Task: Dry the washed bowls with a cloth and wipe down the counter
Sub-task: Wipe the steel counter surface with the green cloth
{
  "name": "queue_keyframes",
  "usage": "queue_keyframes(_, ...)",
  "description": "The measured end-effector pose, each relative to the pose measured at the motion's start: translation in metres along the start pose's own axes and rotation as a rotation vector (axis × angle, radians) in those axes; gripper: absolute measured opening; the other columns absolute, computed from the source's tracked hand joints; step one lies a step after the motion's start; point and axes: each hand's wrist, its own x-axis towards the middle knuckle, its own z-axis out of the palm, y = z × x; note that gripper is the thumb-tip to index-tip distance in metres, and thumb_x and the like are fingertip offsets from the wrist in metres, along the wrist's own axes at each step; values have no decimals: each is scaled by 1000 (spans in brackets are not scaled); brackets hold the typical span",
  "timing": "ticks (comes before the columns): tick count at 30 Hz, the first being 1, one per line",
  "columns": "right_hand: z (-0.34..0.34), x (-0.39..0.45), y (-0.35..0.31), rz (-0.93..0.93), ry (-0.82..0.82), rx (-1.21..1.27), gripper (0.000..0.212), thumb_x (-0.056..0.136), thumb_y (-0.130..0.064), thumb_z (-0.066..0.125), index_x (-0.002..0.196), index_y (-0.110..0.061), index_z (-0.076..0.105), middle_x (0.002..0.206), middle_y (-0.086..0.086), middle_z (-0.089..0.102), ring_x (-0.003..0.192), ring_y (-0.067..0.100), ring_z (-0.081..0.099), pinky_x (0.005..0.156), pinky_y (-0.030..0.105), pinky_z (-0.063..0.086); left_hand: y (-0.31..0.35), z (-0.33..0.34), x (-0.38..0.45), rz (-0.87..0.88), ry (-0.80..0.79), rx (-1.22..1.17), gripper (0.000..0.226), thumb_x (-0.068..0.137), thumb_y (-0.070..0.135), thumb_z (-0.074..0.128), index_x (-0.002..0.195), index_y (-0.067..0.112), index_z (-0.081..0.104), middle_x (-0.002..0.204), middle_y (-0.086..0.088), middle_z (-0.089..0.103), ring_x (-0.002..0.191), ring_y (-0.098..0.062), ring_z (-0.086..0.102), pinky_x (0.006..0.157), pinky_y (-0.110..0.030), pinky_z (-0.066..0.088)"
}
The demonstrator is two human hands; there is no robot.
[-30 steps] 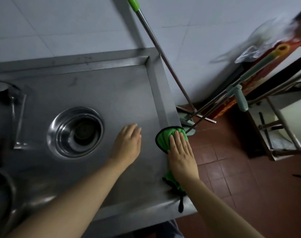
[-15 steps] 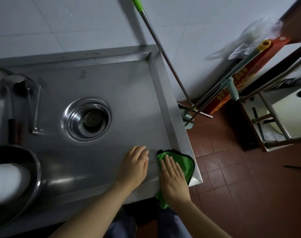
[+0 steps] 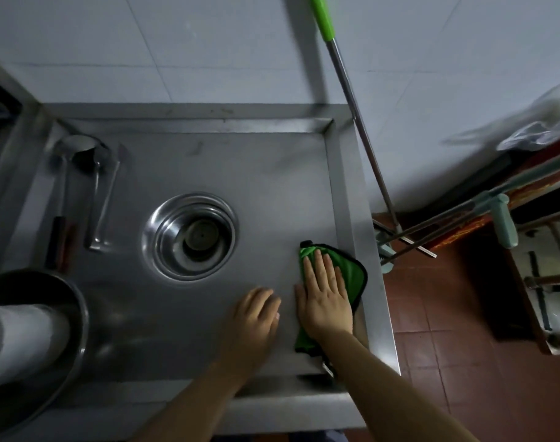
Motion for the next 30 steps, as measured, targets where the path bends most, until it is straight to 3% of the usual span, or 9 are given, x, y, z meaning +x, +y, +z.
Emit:
queue_keyframes(4,-10,68,2,-25,0,8,59,107,-42,19,160,-22,2,167,0,-8,152,16,-15,124,39,-6,4,0,22,-63,-20,65,36,97,29,44,119,15,70,126,-6,65,121,-29,59,99,-40,42)
queue_keyframes(9,-35,133,0,-75,-75,108,59,107,-46,14,160,-23,5,167,-1,-7,152,14,-15,124,36,-8,1,4,57,-131,0,14,34,94,25,49,118,12,70,124,-8,66,116,-31,60,98,-42,50)
queue_keyframes(12,-62,148,3,-87,-18,271,50,106,-25,36,155,-16,34,164,5,24,152,23,17,123,42,17,-1,2,98,-111,76,-21,31,94,21,49,113,8,70,117,-12,67,106,-32,61,96,-41,48)
queue_keyframes(15,-89,157,16,-131,99,102,58,83,2,56,140,-9,52,151,15,44,139,36,38,110,52,36,-2,-1,161,-180,114,-145,33,96,21,47,113,2,69,115,-15,67,104,-35,61,94,-41,47)
queue_keyframes(17,-103,163,23,-71,56,-95,58,86,-5,55,142,-15,45,147,12,45,135,34,36,105,45,34,-3,-2,205,-237,34,-252,38,99,21,48,128,1,62,128,-16,62,116,-36,56,100,-44,47)
queue_keyframes(20,-109,170,30,-16,-11,-245,45,91,-15,52,136,-20,46,129,6,55,122,30,41,95,40,33,-1,0,260,-319,-258,-285,50,101,24,54,147,10,41,140,-15,50,126,-34,46,102,-45,45)
queue_keyframes(23,-110,171,31,-18,-10,-251,29,90,-12,51,118,-19,59,115,4,59,112,29,45,90,38,33,3,2,285,-361,-394,-177,29,96,12,56,124,5,54,114,-17,56,107,-34,56,81,-38,47)
queue_keyframes(25,-111,172,31,-11,15,-229,22,90,-12,52,108,-17,64,107,4,59,107,29,46,88,39,33,1,-2,286,-337,-401,-102,21,91,-1,53,108,4,64,108,-15,56,100,-34,60,78,-37,49)
queue_keyframes(30,-141,190,25,-27,228,-25,24,86,-8,58,106,-15,69,102,8,61,99,34,54,84,42,38,-22,-51,303,-255,-162,-181,29,90,1,57,112,13,71,110,-14,58,98,-37,59,84,-42,52)
